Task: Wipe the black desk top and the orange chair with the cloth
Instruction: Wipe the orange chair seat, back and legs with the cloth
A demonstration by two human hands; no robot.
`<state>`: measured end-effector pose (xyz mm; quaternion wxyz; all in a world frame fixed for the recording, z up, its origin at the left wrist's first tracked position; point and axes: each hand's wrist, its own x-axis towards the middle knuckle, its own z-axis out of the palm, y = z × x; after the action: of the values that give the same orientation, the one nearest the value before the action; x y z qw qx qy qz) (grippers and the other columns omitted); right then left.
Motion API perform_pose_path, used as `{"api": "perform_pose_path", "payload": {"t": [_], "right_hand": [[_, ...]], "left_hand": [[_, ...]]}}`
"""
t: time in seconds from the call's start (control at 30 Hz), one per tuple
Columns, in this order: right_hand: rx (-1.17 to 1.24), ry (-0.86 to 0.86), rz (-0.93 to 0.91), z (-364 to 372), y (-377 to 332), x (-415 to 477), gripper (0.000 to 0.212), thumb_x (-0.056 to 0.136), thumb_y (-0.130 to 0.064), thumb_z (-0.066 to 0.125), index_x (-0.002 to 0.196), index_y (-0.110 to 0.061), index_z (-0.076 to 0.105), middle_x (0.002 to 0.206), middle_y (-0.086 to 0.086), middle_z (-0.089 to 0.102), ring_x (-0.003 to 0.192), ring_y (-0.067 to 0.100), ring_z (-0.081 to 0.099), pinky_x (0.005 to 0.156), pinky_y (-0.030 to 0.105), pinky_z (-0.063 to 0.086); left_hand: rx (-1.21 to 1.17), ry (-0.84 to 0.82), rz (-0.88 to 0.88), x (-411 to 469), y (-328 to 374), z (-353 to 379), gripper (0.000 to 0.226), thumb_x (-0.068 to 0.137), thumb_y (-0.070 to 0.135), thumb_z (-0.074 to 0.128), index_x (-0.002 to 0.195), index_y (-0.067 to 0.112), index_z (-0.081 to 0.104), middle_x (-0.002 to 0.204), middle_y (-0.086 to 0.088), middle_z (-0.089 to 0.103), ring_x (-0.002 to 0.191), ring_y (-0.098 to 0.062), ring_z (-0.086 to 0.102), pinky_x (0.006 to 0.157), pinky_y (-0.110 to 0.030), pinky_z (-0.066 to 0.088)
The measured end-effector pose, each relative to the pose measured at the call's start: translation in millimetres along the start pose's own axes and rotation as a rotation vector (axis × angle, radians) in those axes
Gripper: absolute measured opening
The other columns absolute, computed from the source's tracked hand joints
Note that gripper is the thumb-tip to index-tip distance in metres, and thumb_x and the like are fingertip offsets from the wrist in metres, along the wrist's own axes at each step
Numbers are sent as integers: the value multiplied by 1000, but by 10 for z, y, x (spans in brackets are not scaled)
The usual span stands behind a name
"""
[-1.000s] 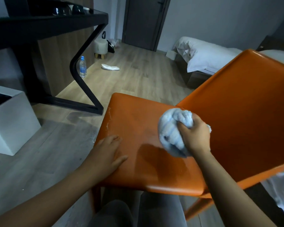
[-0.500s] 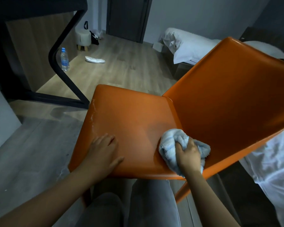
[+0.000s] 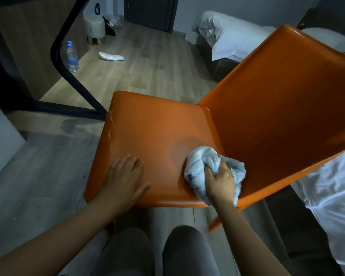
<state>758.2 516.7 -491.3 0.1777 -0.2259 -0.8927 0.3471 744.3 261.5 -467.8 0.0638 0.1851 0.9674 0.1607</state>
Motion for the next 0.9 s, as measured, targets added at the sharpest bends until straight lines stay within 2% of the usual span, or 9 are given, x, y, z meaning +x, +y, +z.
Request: {"api": "perform_pose_path", "payload": {"t": [0.13, 0.33, 0.5, 0.6, 0.7, 0.83, 0.9], "right_hand": [[10, -26, -46, 89, -131, -88, 51, 87, -39, 47, 130, -13, 55, 125, 9, 62, 121, 26, 52, 101, 34, 39], [22, -31, -93, 161, -141, -123, 42, 92, -29, 54, 131, -13, 55, 127, 10, 61, 121, 26, 52, 100, 33, 39], [53, -49, -166, 299, -275, -205, 37, 91, -28, 53, 125, -14, 57, 119, 9, 64, 115, 24, 56, 97, 30, 40], [52, -72, -208, 377, -394, -265, 33, 92, -25, 53, 122, -15, 59, 116, 8, 65, 112, 24, 57, 92, 25, 37], [44, -99, -254, 480, -527, -317, 36, 92, -28, 50, 124, -14, 58, 117, 8, 65, 113, 23, 57, 95, 27, 38], [44, -156, -374, 747, -794, -417, 56, 85, -43, 31, 126, -17, 59, 120, 0, 65, 115, 16, 57, 100, 26, 39], [47, -188, -409, 865, -929, -467, 58, 84, -45, 29, 126, -19, 60, 119, -3, 65, 115, 13, 56, 100, 23, 38]], "left_hand": [[5, -12, -8, -22, 9, -18, 69, 96, 55, 34, 153, 20, 15, 160, -1, 10, 148, -20, 4, 119, -38, 1], [-11, 20, -30, -51, 23, -18, 71, 96, 54, 38, 153, 19, 16, 160, 2, 10, 148, -18, 5, 119, -36, 4], [-9, 145, -152, -193, -131, -5, 70, 97, 52, 35, 153, 15, 16, 162, -2, 7, 149, -22, 0, 121, -43, 3], [-115, 209, -249, -394, -380, 38, 72, 95, 52, 40, 153, 14, 19, 161, -5, 11, 148, -24, 11, 120, -42, 16], [-309, 239, -299, -512, -500, 64, 69, 95, 48, 47, 152, 16, 24, 158, -3, 22, 141, -21, 28, 113, -36, 28], [-501, 327, -326, -560, -641, 95, 60, 90, 41, 59, 144, 21, 42, 150, 1, 38, 132, -17, 42, 106, -33, 37], [-575, 371, -335, -565, -724, 110, 54, 89, 35, 64, 139, 20, 51, 143, 1, 47, 124, -14, 49, 100, -27, 40]]}}
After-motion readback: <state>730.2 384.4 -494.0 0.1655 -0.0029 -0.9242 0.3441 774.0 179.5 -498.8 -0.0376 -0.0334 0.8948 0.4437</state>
